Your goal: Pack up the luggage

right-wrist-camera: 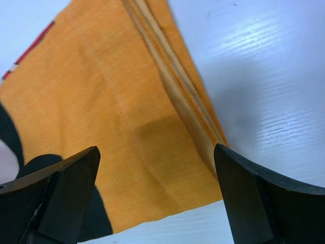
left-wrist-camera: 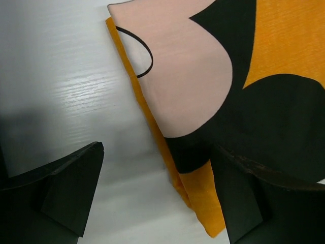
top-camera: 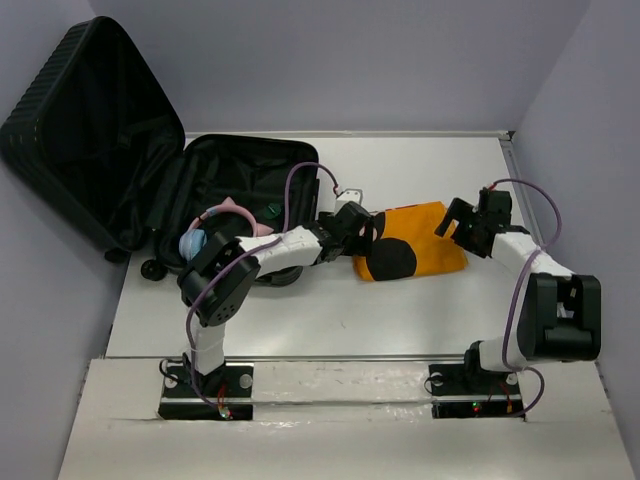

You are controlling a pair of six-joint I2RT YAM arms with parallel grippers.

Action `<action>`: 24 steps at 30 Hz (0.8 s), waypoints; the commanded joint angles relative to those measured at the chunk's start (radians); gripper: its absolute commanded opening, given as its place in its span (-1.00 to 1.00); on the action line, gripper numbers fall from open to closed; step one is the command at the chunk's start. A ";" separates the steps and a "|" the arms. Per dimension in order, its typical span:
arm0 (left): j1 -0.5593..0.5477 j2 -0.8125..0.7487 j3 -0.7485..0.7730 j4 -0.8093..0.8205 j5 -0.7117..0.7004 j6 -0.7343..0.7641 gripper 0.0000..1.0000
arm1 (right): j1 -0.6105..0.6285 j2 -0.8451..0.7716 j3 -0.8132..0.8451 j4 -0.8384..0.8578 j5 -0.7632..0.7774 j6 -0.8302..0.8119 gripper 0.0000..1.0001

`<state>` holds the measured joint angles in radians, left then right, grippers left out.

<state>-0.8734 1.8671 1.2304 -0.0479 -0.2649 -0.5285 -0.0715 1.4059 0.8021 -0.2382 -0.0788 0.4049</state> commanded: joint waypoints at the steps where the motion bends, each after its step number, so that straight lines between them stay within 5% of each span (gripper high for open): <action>1: -0.003 0.058 0.070 0.014 -0.060 -0.025 0.93 | -0.028 0.068 0.052 0.059 0.059 -0.006 0.99; 12: -0.001 0.165 0.103 0.042 -0.004 -0.060 0.69 | -0.039 0.249 0.097 0.083 -0.106 -0.014 0.98; 16: 0.001 0.191 0.107 0.080 0.001 -0.067 0.53 | -0.039 0.262 0.078 0.117 -0.214 -0.009 0.77; 24: 0.002 0.181 0.038 0.186 0.024 -0.097 -0.45 | -0.019 0.274 0.009 0.223 -0.419 0.044 0.02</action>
<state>-0.8688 2.0457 1.3121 0.0643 -0.2546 -0.5896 -0.1059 1.6569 0.8482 -0.0772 -0.3401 0.4152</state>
